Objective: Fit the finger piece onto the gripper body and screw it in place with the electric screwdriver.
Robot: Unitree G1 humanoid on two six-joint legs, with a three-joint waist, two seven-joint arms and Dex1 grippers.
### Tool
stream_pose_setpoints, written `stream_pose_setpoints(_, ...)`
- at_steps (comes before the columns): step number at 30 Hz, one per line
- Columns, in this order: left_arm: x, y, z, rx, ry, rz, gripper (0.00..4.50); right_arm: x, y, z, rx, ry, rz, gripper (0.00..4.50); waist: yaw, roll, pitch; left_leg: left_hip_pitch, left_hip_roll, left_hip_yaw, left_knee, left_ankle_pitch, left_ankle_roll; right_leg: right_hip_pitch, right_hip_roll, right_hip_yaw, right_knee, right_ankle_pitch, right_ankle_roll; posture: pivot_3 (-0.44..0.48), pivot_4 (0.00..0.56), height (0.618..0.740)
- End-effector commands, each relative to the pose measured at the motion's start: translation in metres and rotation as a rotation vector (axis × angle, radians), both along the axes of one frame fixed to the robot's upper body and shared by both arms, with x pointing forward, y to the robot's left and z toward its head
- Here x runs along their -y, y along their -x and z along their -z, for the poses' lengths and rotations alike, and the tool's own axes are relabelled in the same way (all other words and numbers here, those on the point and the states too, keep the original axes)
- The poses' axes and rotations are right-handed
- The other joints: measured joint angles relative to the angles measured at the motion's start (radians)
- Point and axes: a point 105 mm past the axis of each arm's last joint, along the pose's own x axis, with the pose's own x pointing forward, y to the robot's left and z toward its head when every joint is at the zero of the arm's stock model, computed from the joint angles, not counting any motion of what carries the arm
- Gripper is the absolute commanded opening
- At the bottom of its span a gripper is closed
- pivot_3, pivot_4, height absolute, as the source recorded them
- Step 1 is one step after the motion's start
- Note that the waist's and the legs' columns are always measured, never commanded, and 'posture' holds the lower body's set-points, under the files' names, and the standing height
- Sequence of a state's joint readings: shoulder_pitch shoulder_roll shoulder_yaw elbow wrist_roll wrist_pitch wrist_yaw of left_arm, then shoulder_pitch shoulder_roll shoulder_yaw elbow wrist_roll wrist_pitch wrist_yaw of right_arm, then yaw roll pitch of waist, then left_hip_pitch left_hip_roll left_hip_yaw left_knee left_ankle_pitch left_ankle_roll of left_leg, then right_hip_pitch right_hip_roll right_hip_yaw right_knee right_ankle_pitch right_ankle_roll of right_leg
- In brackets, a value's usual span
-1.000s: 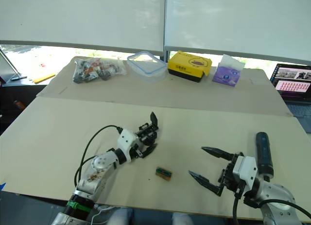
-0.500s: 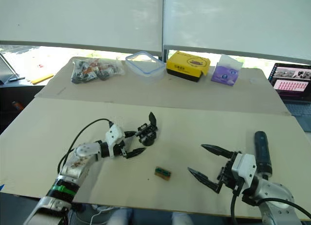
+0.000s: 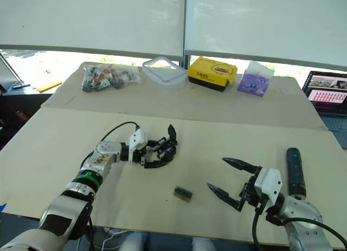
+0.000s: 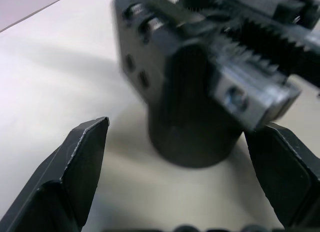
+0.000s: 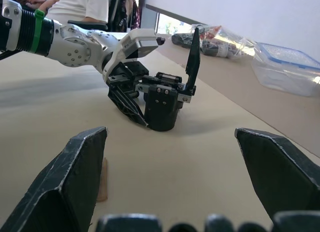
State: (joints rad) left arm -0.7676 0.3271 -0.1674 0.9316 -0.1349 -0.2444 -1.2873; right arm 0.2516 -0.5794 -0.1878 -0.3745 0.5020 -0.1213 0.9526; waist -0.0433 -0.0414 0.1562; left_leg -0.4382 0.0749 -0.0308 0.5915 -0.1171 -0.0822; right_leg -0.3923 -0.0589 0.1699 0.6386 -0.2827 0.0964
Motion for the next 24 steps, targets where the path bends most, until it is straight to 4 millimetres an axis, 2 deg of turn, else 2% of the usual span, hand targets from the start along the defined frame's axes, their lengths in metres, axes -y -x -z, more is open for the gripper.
stream_pose_setpoints(1, 0.010, 0.001, -0.001, 0.009, 0.020, 0.020, 4.46, 0.003, 0.001, -0.008, 0.040, 0.007, 0.008, 4.50, 0.001, 0.000, 0.000, 0.000, 0.000, 0.000, 0.000, 0.000, 0.000, 0.000, 0.000, 0.000, 0.000, 0.000, 0.000, 0.000, 0.150, 0.740)
stream_pose_setpoints(4, 0.012, -0.001, -0.003, 0.012, 0.046, -0.003, 3.65, 0.001, 0.002, -0.006, 0.029, 0.004, 0.002, 4.50, 0.004, 0.000, 0.000, 0.000, 0.000, 0.000, 0.000, 0.000, 0.000, 0.001, 0.000, 0.000, 0.000, 0.000, 0.000, 0.000, 0.150, 0.740)
stream_pose_setpoints(7, 0.009, -0.001, -0.001, -0.002, 0.048, -0.039, 2.31, 0.000, 0.003, -0.005, 0.021, 0.003, -0.005, 4.50, 0.002, 0.000, 0.000, 0.000, 0.000, 0.000, 0.000, 0.000, 0.000, 0.000, 0.000, 0.000, 0.000, 0.000, 0.000, 0.000, 0.150, 0.740)
stream_pose_setpoints(8, 0.010, -0.003, -0.007, 0.019, 0.049, -0.051, 2.33, 0.000, 0.004, -0.004, 0.017, 0.006, -0.008, 4.50, 0.001, 0.000, 0.000, 0.000, 0.000, 0.000, 0.000, 0.000, 0.000, 0.000, 0.000, 0.000, 0.000, 0.000, 0.000, 0.000, 0.150, 0.740)
stream_pose_setpoints(10, 0.017, -0.009, -0.031, 0.101, 0.091, -0.137, 2.33, 0.004, 0.005, -0.003, 0.008, 0.015, -0.012, 4.50, 0.001, 0.000, 0.000, 0.000, 0.000, 0.000, 0.000, 0.000, 0.000, 0.000, 0.000, 0.000, 0.001, 0.000, 0.000, 0.000, 0.150, 0.740)
stream_pose_setpoints(12, 0.021, -0.009, -0.043, 0.115, 0.124, -0.212, 2.33, 0.006, 0.005, -0.002, 0.002, 0.021, -0.015, 4.50, 0.001, 0.000, 0.001, -0.001, 0.000, -0.001, 0.000, 0.000, 0.000, 0.000, 0.000, 0.000, 0.001, 0.000, 0.000, 0.000, 0.150, 0.740)
stream_pose_setpoints(16, 0.031, 0.006, -0.040, 0.129, 0.127, -0.297, 2.33, 0.008, 0.005, -0.002, 0.000, 0.023, -0.017, 4.50, 0.001, 0.000, 0.002, -0.001, 0.000, -0.001, 0.000, 0.002, 0.004, -0.001, 0.000, 0.000, 0.002, 0.000, 0.001, 0.000, 0.150, 0.740)
stream_pose_setpoints(18, 0.043, 0.016, -0.039, 0.157, 0.152, -0.337, 2.33, 0.008, 0.006, -0.002, -0.003, 0.025, -0.020, 4.50, -0.001, 0.000, 0.002, -0.001, 0.000, -0.001, 0.000, 0.003, 0.004, -0.002, 0.000, 0.000, 0.002, 0.000, 0.001, 0.000, 0.150, 0.740)
stream_pose_setpoints(21, 0.057, 0.031, -0.033, 0.146, 0.155, -0.362, 2.33, 0.009, 0.008, -0.002, -0.005, 0.027, -0.021, 4.50, 0.000, 0.000, 0.002, -0.001, 0.000, -0.001, 0.000, 0.003, 0.004, -0.002, 0.000, 0.000, 0.001, 0.000, 0.001, 0.000, 0.150, 0.740)
stream_pose_setpoints(24, 0.061, 0.038, -0.024, 0.115, 0.158, -0.407, 2.33, 0.011, 0.009, -0.001, -0.011, 0.032, -0.021, 4.50, 0.000, -0.001, 0.002, -0.001, 0.000, -0.001, 0.000, 0.002, 0.004, -0.002, 0.000, 0.000, 0.001, 0.000, 0.001, 0.000, 0.150, 0.740)
